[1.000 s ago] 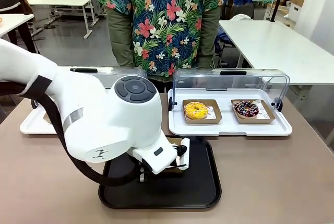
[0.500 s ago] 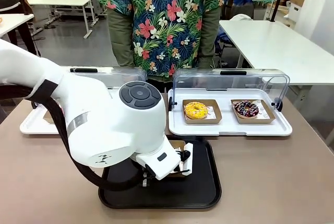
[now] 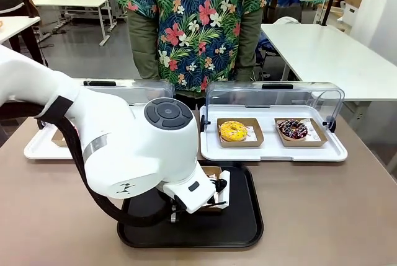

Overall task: Move the second donut from the left to the tray.
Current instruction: Pick up the Paper togo box containing the Donut indicated by the person and place it on the Handle tray.

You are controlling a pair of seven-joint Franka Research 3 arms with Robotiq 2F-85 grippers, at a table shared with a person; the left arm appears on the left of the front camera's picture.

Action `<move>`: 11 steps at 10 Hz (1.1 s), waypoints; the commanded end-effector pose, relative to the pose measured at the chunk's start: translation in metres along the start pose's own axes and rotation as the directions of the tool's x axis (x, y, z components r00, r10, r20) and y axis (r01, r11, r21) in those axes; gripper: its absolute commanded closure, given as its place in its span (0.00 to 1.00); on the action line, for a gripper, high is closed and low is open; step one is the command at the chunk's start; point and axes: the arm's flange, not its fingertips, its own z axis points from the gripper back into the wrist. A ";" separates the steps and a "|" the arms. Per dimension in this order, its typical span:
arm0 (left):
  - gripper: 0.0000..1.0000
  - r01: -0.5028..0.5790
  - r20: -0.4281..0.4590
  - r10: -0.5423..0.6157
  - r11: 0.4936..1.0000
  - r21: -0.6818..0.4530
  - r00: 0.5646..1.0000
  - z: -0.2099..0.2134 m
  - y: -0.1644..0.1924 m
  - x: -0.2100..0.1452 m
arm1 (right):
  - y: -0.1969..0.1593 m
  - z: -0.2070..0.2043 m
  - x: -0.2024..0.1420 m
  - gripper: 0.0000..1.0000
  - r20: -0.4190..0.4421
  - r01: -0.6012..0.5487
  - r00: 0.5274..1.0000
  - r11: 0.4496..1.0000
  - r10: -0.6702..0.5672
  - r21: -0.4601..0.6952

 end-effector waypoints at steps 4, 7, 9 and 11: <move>0.00 0.005 0.035 -0.005 1.000 -0.002 0.999 0.000 0.006 -0.001 | -0.002 -0.002 0.000 0.00 0.035 -0.024 0.999 1.000 0.024 -0.008; 0.06 -0.022 0.052 0.021 1.000 0.022 0.998 0.020 0.009 -0.006 | -0.002 -0.002 0.000 0.00 0.035 -0.024 0.999 1.000 0.024 -0.008; 0.00 -0.012 0.083 0.011 1.000 0.019 0.996 0.042 0.008 -0.014 | -0.002 -0.002 0.000 0.00 0.035 -0.024 0.999 1.000 0.024 -0.008; 0.00 -0.012 0.111 0.008 0.999 0.032 0.994 0.064 0.006 -0.023 | -0.002 -0.002 0.000 0.00 0.035 -0.024 0.999 1.000 0.024 -0.008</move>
